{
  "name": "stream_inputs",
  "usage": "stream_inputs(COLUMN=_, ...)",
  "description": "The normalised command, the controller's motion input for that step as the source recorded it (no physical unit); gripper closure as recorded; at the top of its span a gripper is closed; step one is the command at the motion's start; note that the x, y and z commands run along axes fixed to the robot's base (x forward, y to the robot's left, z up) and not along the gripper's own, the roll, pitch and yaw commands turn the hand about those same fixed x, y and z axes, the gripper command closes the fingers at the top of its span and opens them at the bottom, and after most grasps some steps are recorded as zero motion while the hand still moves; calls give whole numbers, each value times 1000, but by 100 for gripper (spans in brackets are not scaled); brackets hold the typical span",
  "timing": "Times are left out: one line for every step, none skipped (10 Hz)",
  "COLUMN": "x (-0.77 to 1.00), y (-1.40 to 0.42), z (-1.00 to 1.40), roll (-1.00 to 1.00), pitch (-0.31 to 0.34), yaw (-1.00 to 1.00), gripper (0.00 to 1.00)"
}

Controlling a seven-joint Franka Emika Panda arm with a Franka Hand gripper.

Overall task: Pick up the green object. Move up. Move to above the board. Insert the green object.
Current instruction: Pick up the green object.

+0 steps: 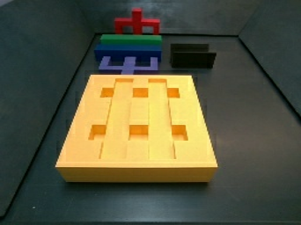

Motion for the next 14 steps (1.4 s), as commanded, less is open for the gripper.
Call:
stream_inputs(x=0, y=-3, z=-31, roll=0, pitch=0, yaw=0, gripper=0)
stream_inputs(x=26, y=0, z=-91, roll=-89, pitch=-17, yaw=0, gripper=0)
stream_inputs(x=0, y=0, z=-63, roll=0, pitch=0, yaw=-3, gripper=0)
stream_inputs(x=0, y=331, z=-294, roll=-83, pitch=0, yaw=-377, gripper=0)
stream_inputs(x=-143, y=266, z=-263, roll=-3, pitch=0, yaw=-714, gripper=0)
stream_inputs(x=-157, y=166, z=-274, roll=0, pitch=0, yaw=-826, gripper=0)
stream_inputs(x=-246, y=26, z=-206, roll=0, pitch=0, yaw=-929, gripper=0)
stream_inputs(x=-231, y=0, z=-154, roll=0, pitch=0, yaw=-954, gripper=0)
stream_inputs(x=-183, y=0, z=-143, roll=0, pitch=0, yaw=-989, gripper=0)
stream_inputs(x=-157, y=0, z=-140, roll=0, pitch=0, yaw=-1000, gripper=0)
stream_inputs(x=-151, y=0, z=-143, roll=0, pitch=0, yaw=-997, gripper=0)
stream_inputs(x=-157, y=71, z=-177, roll=0, pitch=0, yaw=-911, gripper=0)
stream_inputs(x=0, y=246, z=-243, roll=64, pitch=36, yaw=-734, gripper=0)
stream_inputs(x=40, y=191, z=-309, roll=169, pitch=106, yaw=-706, gripper=0)
